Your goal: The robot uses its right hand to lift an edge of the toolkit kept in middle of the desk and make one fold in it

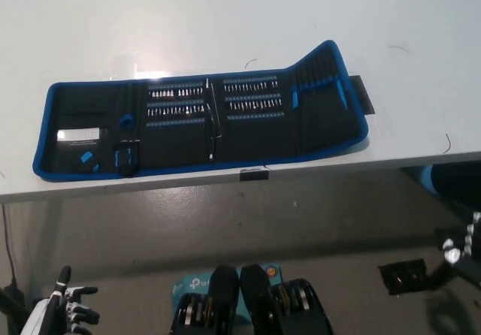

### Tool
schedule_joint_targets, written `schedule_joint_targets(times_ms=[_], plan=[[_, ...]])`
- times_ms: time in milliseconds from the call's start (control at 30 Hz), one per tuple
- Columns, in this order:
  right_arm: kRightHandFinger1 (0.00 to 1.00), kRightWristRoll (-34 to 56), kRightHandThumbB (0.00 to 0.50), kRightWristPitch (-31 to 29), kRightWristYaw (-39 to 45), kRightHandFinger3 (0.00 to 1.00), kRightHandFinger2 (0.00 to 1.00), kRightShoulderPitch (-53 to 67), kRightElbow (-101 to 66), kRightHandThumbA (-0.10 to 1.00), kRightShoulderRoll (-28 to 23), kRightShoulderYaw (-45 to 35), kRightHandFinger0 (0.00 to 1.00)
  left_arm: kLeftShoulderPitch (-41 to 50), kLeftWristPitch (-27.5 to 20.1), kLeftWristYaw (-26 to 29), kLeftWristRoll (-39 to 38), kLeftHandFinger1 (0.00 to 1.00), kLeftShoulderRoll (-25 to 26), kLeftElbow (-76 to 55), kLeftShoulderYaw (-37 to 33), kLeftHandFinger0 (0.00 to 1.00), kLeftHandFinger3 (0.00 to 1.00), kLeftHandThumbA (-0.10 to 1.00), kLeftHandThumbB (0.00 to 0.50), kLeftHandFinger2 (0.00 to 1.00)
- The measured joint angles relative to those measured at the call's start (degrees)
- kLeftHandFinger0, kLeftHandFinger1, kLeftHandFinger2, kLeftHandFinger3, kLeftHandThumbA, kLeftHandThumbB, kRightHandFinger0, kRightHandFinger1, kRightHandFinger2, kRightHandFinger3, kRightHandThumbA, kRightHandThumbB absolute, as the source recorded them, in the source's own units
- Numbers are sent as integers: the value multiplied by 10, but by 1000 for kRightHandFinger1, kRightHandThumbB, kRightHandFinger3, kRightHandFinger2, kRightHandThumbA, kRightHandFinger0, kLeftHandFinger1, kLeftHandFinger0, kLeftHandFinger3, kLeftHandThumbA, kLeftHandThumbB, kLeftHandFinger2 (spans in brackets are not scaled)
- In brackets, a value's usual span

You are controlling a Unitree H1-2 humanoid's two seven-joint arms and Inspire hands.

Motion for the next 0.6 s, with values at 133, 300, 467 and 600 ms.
schedule_joint_targets(times_ms=[133, 300, 467, 600], plan=[[283, 0, 119, 11, 15, 792, 457, -39, -42, 417, -20, 7, 208, 0, 2, -2, -1, 451, 0, 0, 1, 431, 601, 1000, 500, 373], [278, 11, 138, 19, 31, 686, 401, -97, -90, 408, -24, 13, 213, 0, 3, -3, -3, 457, 0, 0, 1, 448, 614, 1000, 500, 380], [254, 30, 161, 31, 49, 643, 366, -142, -120, 376, -19, 22, 216, -1, 4, -3, -4, 453, 0, 0, 1, 421, 609, 1000, 500, 378], [270, 36, 159, 39, 53, 657, 386, -193, -106, 372, -12, 26, 229, -3, 7, -3, -4, 462, 0, -3, 0, 439, 639, 1000, 500, 398]])
